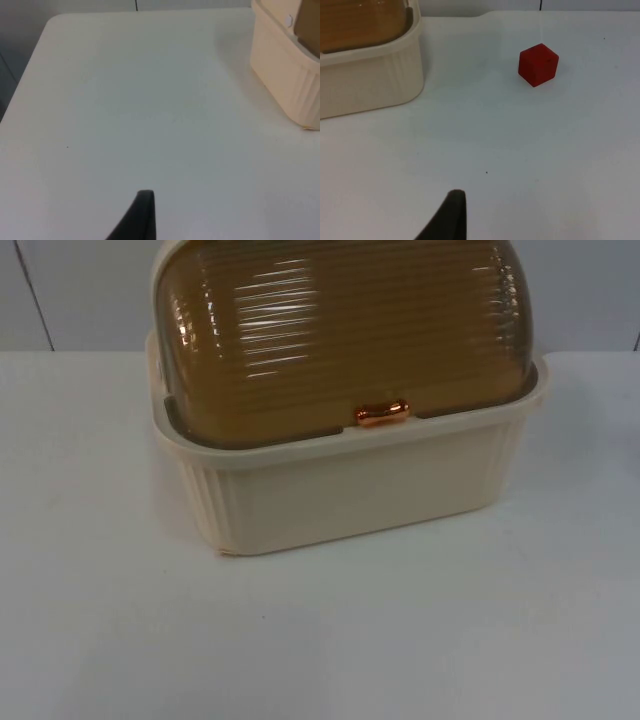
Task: Open the box lid with the left hand, place the block into the box with the right hand, then close the box lid with the left hand.
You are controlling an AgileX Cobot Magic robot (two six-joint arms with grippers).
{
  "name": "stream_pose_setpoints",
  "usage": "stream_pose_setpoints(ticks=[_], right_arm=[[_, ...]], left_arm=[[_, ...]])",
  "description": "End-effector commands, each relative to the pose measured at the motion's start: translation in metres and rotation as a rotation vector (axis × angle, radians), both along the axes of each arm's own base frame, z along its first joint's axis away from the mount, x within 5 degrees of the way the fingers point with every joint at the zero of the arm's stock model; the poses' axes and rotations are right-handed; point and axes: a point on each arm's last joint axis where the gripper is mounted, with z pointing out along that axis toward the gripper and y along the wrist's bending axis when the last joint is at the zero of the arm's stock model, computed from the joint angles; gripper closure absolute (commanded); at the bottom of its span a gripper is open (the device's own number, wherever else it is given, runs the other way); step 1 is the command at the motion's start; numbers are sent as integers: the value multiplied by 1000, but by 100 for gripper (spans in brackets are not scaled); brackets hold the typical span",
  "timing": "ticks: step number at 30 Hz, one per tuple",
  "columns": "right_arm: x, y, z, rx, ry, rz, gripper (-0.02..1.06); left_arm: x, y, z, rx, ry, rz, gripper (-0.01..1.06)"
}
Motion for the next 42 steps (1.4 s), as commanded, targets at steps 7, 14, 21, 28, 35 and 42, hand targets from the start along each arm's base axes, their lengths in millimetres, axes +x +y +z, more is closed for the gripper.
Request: stream_pose_setpoints(ticks=[7,14,21,28,35,42], right_arm=[[-2,-2,27,7,-69,-31,-1],[20,-5,60,-13,-105,-66,-1],[62,-3,77,21,-93,-73,-1],[116,0,93,-21,-31,-50,-1],[157,3,112,-33,2,-36,-1],[177,5,116,-11,-34,-25,-1]], left_arm=[[13,0,25,13,-41,-2,0],[41,1,55,12,-136,14,0],[74,-1,73,9,-134,5,0],[106,-2,90,12,-120,2,0],[138,-3,88,28,-120,-4,0],[155,-4,80,32,-69,-6,0]])
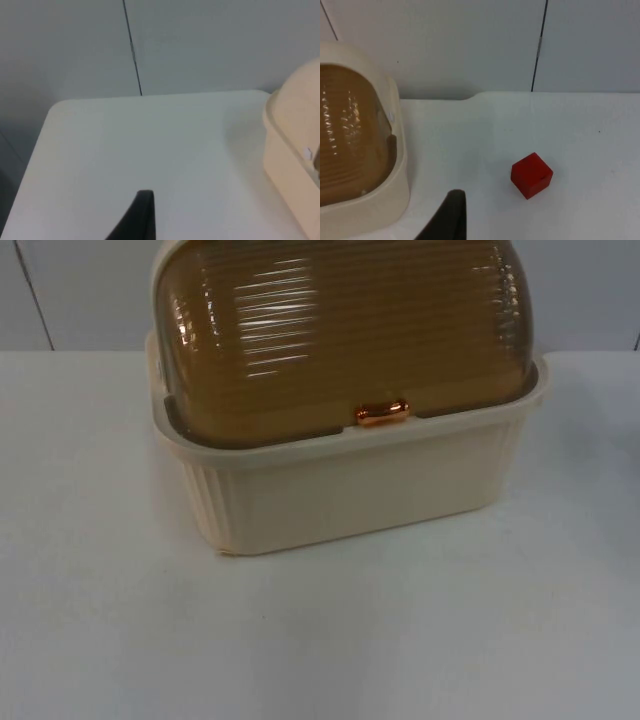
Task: Open the box lid with the left hand, place the block into the box with the right hand, then close the box lid with the left hand.
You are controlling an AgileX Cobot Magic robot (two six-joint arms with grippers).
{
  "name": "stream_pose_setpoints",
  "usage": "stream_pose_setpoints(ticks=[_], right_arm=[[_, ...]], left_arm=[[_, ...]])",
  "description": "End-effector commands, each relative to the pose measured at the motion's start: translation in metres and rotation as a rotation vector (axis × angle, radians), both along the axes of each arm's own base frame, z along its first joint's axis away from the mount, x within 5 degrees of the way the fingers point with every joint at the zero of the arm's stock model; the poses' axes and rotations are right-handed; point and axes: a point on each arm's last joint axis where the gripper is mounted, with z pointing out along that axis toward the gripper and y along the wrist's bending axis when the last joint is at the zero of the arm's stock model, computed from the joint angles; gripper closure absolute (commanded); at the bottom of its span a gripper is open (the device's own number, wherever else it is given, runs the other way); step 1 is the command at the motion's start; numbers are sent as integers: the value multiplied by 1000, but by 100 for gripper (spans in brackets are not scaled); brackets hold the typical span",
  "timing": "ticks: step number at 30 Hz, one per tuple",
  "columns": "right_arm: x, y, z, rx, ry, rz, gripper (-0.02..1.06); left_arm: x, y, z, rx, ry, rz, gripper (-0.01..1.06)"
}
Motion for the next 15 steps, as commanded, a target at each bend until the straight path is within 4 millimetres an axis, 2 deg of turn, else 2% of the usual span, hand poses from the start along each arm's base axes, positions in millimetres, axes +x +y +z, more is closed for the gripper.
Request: stream_pose_setpoints(ticks=[1,9,12,15], right_arm=[[4,0,3,1,-28,4,-1],[10,0,0,-19,-8,9,-1],[10,0,0,-19,-6,9,-1],[10,0,0,-19,-6,9,-1]], left_arm=[[4,-1,2,-3,-9,-3,0],[24,-3,-12,-23,78,-10,0],[28,-7,-10,-18,81,-34,0],[35,-21,-1,-2,77,-112,0]])
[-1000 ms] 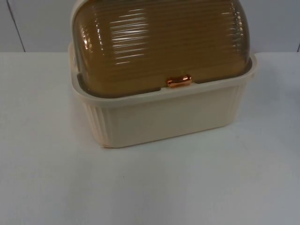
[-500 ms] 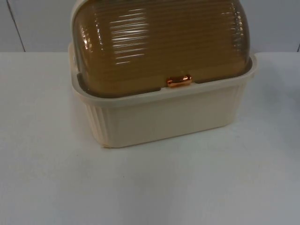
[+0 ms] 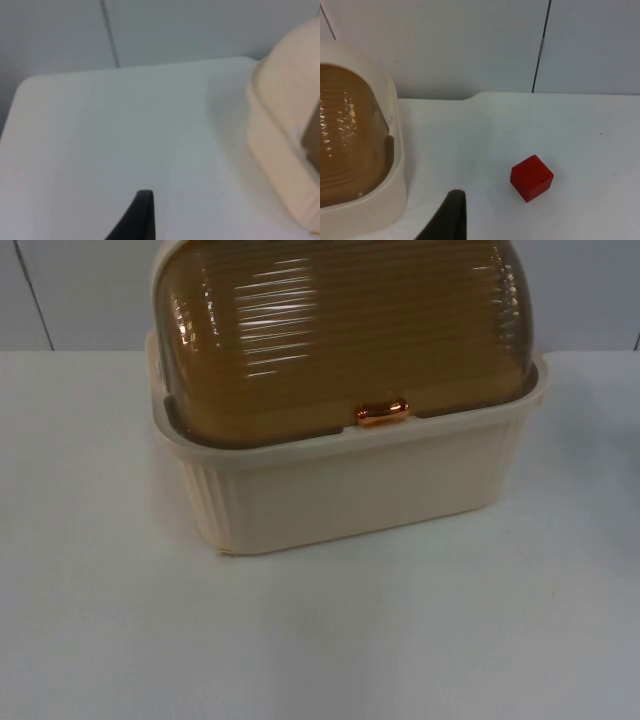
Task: Open the box lid with the left hand, place the block into the box with the right hand, then close the box lid with the left hand.
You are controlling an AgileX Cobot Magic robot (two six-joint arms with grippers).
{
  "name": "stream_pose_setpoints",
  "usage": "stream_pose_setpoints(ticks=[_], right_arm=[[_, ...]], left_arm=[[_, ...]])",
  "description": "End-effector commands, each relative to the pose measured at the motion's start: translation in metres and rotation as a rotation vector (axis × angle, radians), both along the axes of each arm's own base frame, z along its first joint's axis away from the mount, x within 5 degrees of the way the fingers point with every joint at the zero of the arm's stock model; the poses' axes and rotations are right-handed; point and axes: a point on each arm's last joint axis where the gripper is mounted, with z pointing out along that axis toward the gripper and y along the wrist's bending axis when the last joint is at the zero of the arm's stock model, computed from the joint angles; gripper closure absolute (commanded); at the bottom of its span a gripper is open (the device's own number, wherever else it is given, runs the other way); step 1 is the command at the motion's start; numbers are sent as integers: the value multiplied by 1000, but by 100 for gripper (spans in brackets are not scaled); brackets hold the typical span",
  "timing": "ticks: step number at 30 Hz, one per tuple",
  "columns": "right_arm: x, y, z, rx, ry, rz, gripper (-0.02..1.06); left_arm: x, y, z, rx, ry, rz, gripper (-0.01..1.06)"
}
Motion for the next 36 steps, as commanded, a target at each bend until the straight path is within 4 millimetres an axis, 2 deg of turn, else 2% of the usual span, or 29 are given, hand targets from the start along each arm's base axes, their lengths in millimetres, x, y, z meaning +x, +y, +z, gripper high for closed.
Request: stream_pose_setpoints(ticks=[1,3,5,7,8,12,13,14,17,18,23,24,28,30,33,36], right_arm=[[1,0,3,-9,-16,2,-1],[1,0,3,-9,-16,2,-1],[1,0,3,-9,-16,2,-1],[1,0,3,-9,-16,2,-1],[1,0,3,-9,-16,2,-1],[0,0,3,-16,-14,6,-1],[0,0,3,-16,-14,6,-1],[0,0,3,-17,-14,7,-1],[0,0,3,-30,-11,13,-1],[0,0,3,-30,-11,13,-1],[0,0,3,-32,-11,14,-1],[0,0,3,-32,-11,14,-1],[1,0,3,-33,-17,14,-1],[1,0,3,-33,-19,14,-1],[1,-1,4,-44,-29,13,-1],[1,-2,4,-59,-30,11,-1]], left_arm=[[7,-14,11,-8,-16,-74,0],[11,-22,15,-4,-18,-111,0],[20,-39,20,14,-19,-186,0],[32,-64,24,60,-14,-288,0],[32,-64,24,60,-14,-288,0],[53,-113,22,152,-1,-449,0],[53,-113,22,152,-1,-449,0],[57,-126,20,187,1,-490,0],[61,-162,7,315,3,-635,0],[61,-162,7,315,3,-635,0],[55,-209,-27,497,28,-819,0],[55,-209,-27,497,28,-819,0],[49,-239,-51,628,9,-931,0],[48,-245,-56,648,6,-953,0],[47,-261,-79,712,32,-1007,0],[51,-268,-98,804,46,-1039,0]])
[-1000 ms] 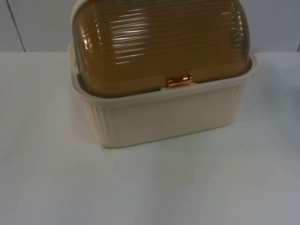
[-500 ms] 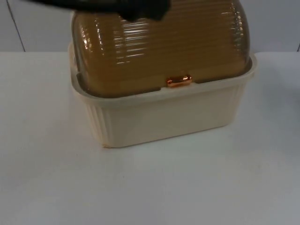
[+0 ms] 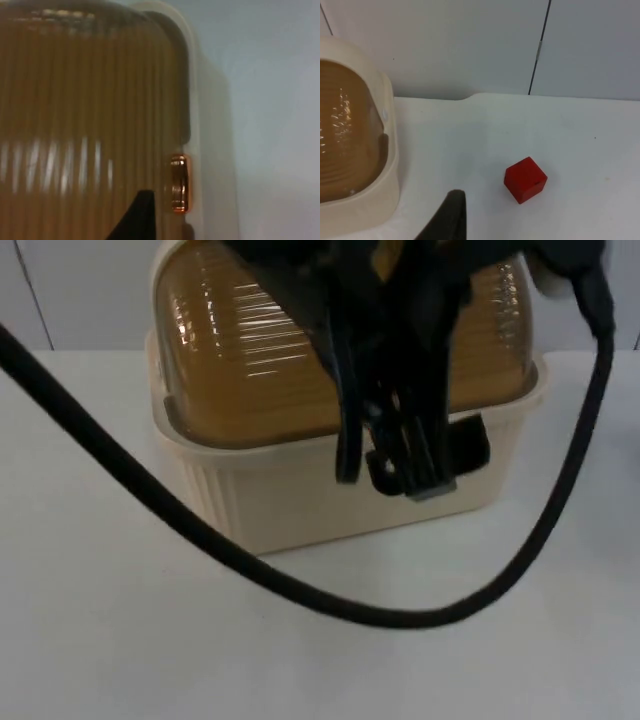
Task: Open the box lid with the left hand, place the block into the box with the right hand, then close the box lid with the left hand.
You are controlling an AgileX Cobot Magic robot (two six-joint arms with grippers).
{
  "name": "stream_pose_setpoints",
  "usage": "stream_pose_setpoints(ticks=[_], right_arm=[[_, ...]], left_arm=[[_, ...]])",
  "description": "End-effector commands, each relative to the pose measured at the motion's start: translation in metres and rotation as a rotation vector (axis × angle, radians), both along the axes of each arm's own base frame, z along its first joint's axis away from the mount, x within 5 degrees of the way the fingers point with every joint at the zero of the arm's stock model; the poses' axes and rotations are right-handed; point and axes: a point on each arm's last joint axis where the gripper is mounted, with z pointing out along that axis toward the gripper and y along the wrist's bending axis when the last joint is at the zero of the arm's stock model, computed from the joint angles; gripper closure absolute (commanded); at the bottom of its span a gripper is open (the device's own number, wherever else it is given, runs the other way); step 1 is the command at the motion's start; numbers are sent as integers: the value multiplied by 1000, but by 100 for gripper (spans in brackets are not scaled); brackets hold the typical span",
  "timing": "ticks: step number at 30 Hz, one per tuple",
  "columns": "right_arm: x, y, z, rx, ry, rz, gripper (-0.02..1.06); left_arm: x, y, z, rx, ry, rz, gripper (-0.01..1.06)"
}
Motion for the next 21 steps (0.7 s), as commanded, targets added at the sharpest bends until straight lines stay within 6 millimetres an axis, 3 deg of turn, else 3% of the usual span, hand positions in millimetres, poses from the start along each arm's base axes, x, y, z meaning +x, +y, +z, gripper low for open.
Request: stream_pose_setpoints(ticks=[1,4,10,18,21], right_arm=[[1,-1,4,-21,-25,3,-1],[1,-1,4,-21,-25,3,-1],[3,-2,4,-40,-28,0,-1],[3,-2,3,-42,-25,0,-1],[3,-2,3,-42,-25,0,-1]], left_arm=[[2,-6,-7,39,-30,-35,0],[11,-8,-23,150,-89,-62,0],[13,-17,-37,260,-201,-89,0],[16,-31,-48,252,-317,-85,0],[23,-30,-51,221,-368,-1,0]])
